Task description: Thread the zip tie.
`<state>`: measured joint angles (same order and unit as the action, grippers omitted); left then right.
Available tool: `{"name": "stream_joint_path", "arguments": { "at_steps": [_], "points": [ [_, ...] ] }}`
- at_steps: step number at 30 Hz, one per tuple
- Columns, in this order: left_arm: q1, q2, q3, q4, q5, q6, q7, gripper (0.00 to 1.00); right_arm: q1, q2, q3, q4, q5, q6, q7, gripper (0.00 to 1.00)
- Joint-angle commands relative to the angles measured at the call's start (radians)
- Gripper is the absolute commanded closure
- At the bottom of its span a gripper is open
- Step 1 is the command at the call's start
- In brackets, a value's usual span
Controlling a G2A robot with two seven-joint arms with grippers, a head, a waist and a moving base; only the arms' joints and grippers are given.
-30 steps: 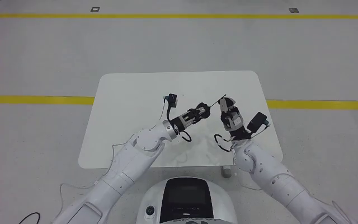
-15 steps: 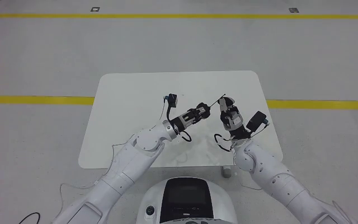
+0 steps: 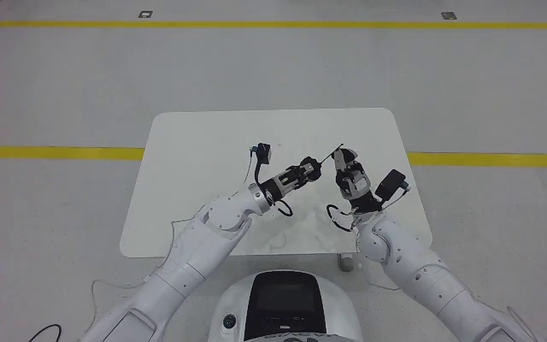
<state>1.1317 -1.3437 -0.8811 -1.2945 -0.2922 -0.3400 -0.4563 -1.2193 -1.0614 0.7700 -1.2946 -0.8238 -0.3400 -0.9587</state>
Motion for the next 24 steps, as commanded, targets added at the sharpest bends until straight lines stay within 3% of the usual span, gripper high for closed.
{"name": "stream_joint_path", "arguments": {
  "at_steps": [1, 24],
  "points": [
    [0.0, 0.0, 0.0, 0.0, 0.0, 0.0, 0.0, 1.0, -0.002, 0.0, 0.0, -0.002, -0.003, 0.0, -0.009, 1.0],
    [0.0, 0.0, 0.0, 0.0, 0.0, 0.0, 0.0, 1.0, -0.022, 0.005, 0.014, -0.015, -0.018, 0.0, -0.022, 1.0]
  ]
}}
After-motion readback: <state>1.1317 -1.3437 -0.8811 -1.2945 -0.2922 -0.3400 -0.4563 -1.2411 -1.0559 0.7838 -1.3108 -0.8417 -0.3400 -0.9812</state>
